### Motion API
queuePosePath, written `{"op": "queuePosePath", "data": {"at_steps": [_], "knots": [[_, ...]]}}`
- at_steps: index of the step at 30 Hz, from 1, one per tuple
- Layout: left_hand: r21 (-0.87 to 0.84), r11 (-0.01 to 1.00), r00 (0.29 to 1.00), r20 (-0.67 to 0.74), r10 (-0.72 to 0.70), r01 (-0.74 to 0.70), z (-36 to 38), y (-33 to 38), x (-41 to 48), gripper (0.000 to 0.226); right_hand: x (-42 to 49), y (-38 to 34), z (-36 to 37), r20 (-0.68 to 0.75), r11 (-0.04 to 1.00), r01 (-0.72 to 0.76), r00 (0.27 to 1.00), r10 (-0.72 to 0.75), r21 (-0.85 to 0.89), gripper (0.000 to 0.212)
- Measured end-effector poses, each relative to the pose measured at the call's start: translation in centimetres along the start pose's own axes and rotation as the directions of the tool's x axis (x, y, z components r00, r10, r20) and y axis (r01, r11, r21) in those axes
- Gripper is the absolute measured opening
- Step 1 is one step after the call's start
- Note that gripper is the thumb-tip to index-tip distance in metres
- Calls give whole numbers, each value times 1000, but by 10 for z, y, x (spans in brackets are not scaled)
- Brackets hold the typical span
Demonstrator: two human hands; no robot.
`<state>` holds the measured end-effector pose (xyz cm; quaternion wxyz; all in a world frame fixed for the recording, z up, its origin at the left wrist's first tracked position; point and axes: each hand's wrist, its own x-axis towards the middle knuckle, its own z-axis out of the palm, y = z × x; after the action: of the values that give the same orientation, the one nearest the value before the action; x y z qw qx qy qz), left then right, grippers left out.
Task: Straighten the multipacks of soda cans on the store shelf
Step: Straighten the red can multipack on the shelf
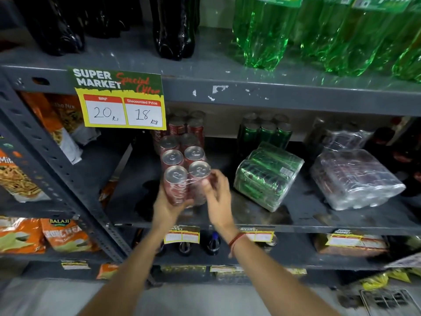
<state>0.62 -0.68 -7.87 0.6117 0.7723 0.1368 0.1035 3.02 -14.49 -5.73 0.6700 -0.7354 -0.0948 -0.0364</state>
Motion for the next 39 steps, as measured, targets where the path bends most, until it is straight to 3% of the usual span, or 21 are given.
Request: {"op": "queuePosePath", "data": {"at_steps": [3,5,7,9,11,14,16,19,25,30,36,39], "knots": [[159,986,988,140,-66,44,-55,-7,32,120,-26,-1,21,52,993,91,995,-88,-70,71],[93,995,984,166,-61,46,-77,-7,42,112,-17,-6,21,71,967,168,985,-157,-192,57],[-38,999,998,50,-37,39,-81,-6,34,100,12,-15,16,-49,958,156,984,-173,-242,45],[-116,993,983,-181,-22,1,-70,-8,13,83,50,-27,7,-136,947,78,983,-126,-310,41],[-160,985,955,-297,7,-56,-45,-9,-10,74,88,-37,3,-13,892,-28,1000,25,-451,49],[-91,988,959,-268,95,-123,-8,1,-23,91,120,-50,14,238,796,-9,952,192,-606,53],[-64,990,963,-245,109,-128,3,4,-15,111,125,-55,21,340,801,3,906,251,-598,55],[-6,997,970,-231,74,-78,-6,4,1,123,121,-47,17,357,802,92,921,157,-590,61],[181,980,996,19,-83,78,-63,2,33,95,71,-23,6,204,808,106,979,17,-579,71],[101,990,975,188,-115,97,-80,18,48,87,30,-15,21,65,760,102,995,-79,-642,69],[45,993,979,166,-118,113,-80,9,52,76,28,-18,18,73,731,106,994,-77,-674,66],[123,983,988,67,-142,133,-72,3,37,58,28,-23,3,141,795,136,988,-64,-592,70]]}}
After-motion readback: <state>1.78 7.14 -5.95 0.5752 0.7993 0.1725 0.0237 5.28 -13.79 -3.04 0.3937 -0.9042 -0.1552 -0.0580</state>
